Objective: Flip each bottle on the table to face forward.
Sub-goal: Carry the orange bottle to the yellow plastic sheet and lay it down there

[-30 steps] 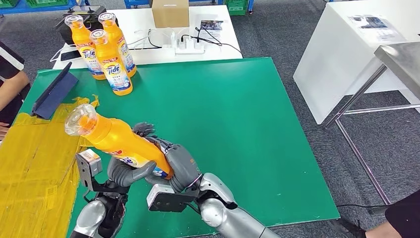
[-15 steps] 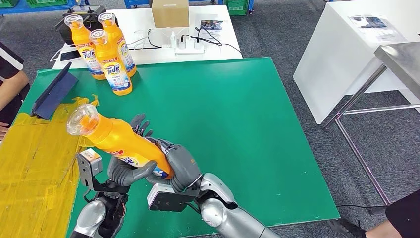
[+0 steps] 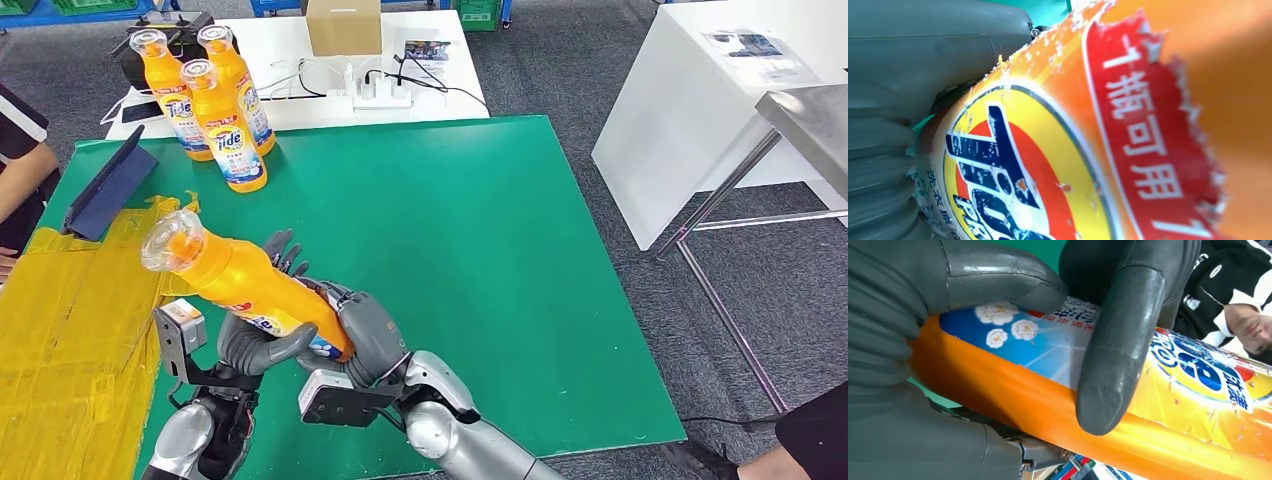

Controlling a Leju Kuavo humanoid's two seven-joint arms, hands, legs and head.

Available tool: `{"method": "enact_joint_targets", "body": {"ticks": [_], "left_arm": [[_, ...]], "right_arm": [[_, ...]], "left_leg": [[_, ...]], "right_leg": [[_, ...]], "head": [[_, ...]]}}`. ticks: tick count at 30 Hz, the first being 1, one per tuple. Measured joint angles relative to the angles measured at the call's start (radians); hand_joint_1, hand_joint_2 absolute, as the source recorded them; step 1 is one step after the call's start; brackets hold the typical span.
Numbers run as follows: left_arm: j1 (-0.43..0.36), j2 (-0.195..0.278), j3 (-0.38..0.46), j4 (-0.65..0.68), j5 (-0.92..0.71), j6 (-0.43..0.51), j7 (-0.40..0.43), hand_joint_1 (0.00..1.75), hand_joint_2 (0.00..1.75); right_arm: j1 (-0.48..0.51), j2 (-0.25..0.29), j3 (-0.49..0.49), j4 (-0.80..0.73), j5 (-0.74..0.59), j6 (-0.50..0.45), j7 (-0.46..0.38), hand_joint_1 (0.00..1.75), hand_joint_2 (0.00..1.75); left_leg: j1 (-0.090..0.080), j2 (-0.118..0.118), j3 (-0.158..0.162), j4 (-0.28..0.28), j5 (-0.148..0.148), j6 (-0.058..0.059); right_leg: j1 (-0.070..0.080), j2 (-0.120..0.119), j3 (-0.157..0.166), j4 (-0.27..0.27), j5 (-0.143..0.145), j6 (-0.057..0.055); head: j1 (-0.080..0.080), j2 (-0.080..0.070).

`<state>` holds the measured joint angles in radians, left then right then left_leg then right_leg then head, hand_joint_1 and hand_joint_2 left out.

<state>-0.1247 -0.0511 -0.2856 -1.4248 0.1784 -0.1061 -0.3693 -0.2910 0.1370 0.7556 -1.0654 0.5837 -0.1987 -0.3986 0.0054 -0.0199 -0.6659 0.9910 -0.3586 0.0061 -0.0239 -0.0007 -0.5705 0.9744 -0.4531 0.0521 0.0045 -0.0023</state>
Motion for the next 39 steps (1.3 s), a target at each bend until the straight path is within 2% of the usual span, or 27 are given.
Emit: {"method": "enact_joint_targets", "body": {"ticks": [33,34,35,38,39], "left_arm": [[0.001,0.001,0.007,0.000,-0.035,0.007,-0.004,0.02,1.75],[0.001,0.001,0.007,0.000,-0.035,0.007,-0.004,0.10,1.75],[0.001,0.001,0.007,0.000,-0.035,0.007,-0.004,0.28,1.75],[0.002,0.001,0.007,0.000,-0.035,0.007,-0.004,1.46,1.75],[0.002,0.001,0.007,0.000,-0.035,0.008,-0.004,1.71,1.75]], "right_arm": [[0.021,0.003,-0.013,0.039,0.001,0.000,-0.006,1.75,1.75],[0.023,0.003,-0.014,0.043,0.001,0.000,-0.006,1.75,1.75],[0.024,0.003,-0.015,0.046,0.001,0.000,-0.006,1.75,1.75],[0.028,0.003,-0.017,0.053,0.002,0.000,-0.006,1.75,1.75],[0.029,0.003,-0.018,0.055,0.002,0.000,-0.006,1.75,1.75]], "left_leg": [[0.000,0.000,0.000,0.000,0.000,0.000],[0.000,0.000,0.000,0.000,0.000,0.000],[0.000,0.000,0.000,0.000,0.000,0.000],[0.000,0.000,0.000,0.000,0.000,0.000],[0.000,0.000,0.000,0.000,0.000,0.000]], "right_leg": [[0.000,0.000,0.000,0.000,0.000,0.000],[0.000,0.000,0.000,0.000,0.000,0.000],[0.000,0.000,0.000,0.000,0.000,0.000],[0.000,0.000,0.000,0.000,0.000,0.000],[0.000,0.000,0.000,0.000,0.000,0.000]], "head": [[0.000,0.000],[0.000,0.000],[0.000,0.000],[0.000,0.000],[0.000,0.000]]}}
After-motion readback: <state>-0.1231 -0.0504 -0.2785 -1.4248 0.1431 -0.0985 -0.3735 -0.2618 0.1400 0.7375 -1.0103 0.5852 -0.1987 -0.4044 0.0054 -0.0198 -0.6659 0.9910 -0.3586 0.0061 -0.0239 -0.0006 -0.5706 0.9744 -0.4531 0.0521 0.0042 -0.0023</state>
